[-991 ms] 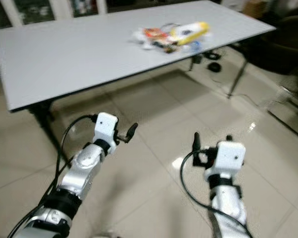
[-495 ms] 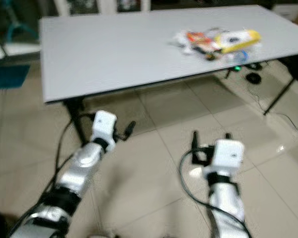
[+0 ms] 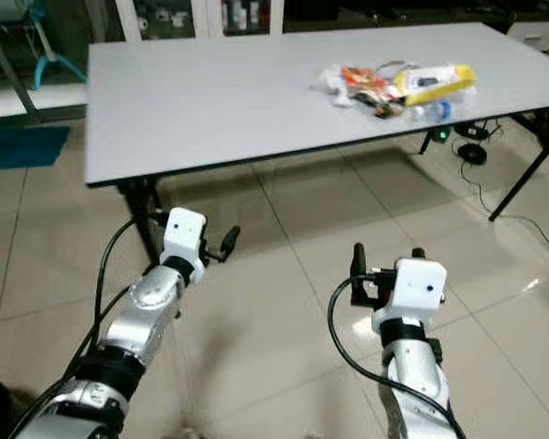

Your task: Picking trash to rubbish bin

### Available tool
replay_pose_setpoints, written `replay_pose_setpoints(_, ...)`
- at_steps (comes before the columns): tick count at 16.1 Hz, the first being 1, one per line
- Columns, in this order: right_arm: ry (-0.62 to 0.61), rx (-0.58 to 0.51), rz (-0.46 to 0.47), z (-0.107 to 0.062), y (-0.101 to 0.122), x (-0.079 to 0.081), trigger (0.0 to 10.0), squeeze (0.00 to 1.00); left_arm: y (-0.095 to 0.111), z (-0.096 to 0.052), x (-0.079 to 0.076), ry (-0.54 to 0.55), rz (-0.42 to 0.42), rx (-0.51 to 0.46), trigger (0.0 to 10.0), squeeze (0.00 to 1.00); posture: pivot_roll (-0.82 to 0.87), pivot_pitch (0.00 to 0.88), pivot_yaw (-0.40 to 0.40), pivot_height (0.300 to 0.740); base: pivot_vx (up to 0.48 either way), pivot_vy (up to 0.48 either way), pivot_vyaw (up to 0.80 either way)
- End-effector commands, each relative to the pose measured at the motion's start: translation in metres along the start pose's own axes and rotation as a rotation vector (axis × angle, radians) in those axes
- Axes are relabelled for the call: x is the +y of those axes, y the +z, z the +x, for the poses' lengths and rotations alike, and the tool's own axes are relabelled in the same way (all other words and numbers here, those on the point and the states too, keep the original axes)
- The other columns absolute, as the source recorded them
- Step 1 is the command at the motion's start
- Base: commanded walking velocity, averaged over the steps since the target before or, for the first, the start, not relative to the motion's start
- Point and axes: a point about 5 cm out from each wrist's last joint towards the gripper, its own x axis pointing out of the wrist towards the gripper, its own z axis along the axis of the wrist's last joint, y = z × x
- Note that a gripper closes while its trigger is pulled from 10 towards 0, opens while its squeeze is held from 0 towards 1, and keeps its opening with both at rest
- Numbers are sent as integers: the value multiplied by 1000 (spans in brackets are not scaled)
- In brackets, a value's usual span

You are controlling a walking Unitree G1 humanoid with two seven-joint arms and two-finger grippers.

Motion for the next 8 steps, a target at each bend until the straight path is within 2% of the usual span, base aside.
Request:
replay_pose_setpoints(1,-20,-1,-5,0,1,-4,10000,0,4,3,-4,-11,5,-9,10000,0,121,64,-52,740,0,-480,0)
replay_pose_setpoints(8,-40,-10,5,0,3,-6,10000,0,3,4,-4,-9,11,-4,10000,0,119,63,-49,740,0,-480,0)
